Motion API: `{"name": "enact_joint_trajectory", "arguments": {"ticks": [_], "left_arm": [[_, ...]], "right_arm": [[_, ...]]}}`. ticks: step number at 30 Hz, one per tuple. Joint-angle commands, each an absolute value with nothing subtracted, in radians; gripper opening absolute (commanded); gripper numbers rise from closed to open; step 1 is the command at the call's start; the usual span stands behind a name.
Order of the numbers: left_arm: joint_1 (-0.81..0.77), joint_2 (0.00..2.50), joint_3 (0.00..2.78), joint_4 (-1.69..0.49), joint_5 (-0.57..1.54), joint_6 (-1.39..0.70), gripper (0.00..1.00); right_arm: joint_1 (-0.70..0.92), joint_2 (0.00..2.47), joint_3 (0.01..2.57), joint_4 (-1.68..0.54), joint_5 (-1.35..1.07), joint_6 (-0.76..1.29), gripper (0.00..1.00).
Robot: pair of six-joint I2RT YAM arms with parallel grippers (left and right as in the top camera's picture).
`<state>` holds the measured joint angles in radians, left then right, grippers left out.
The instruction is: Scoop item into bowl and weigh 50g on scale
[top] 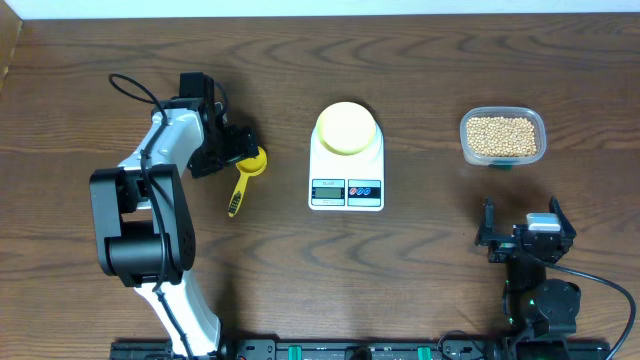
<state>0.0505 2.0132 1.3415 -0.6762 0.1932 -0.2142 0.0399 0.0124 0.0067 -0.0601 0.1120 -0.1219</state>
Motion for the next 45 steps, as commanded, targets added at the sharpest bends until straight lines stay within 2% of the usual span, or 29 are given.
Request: {"name": "enact_joint_trajectory", "arguments": {"ticks": [1,6,17,24,27,33,37,39,40,41,42,45], "left_arm": [[0.055,2.016,1.341,-0.654,0.189,-0.260,0.98],[0.055,2.016,1.341,-0.583,0.190,-0.187,0.98],[0.055,2.016,1.341,-0.552,0.190,0.320,0.98],[0.055,2.016,1.341,-0.551,0.190,0.483,0.98],[0.055,2.016,1.341,-0.548,0.190,0.524,0.87],[0.055,2.016,1.341,-0.513,0.191,0.554,0.74],[0.055,2.016,1.341,-0.492,0.191,0.554,0.52],[0.055,2.016,1.341,-0.490,0.191,0.554,0.35],[0.055,2.016,1.341,-0.490,0.192,0.554,0.23],[0.055,2.016,1.341,-0.491,0.194,0.554,0.19],[0.055,2.016,1.341,-0.491,0.194,0.554,0.08],[0.055,2.016,1.341,-0.491,0.194,0.553,0.08]], "right_arm": [[0.047,0.007,0.006,-0.064,0.110,-0.136,0.99],[0.047,0.007,0.006,-0.064,0.110,-0.136,0.99],[0.047,0.007,0.006,-0.064,0.110,-0.136,0.99],[0.047,0.007,0.006,-0.064,0.110,-0.136,0.99],[0.047,0.007,0.006,-0.064,0.110,-0.136,0.99],[0.047,0.007,0.006,-0.064,0.110,-0.136,0.99],[0.047,0.007,0.006,-0.064,0.110,-0.136,0.99],[0.047,0.007,0.006,-0.064,0.110,-0.136,0.99],[0.047,0.007,0.006,-0.064,0.110,-0.136,0.99],[0.047,0.007,0.006,-0.064,0.110,-0.136,0.99],[0.047,0.007,0.006,-0.064,0.110,-0.136,0.99],[0.047,0.007,0.006,-0.064,0.110,-0.136,0.99]]}}
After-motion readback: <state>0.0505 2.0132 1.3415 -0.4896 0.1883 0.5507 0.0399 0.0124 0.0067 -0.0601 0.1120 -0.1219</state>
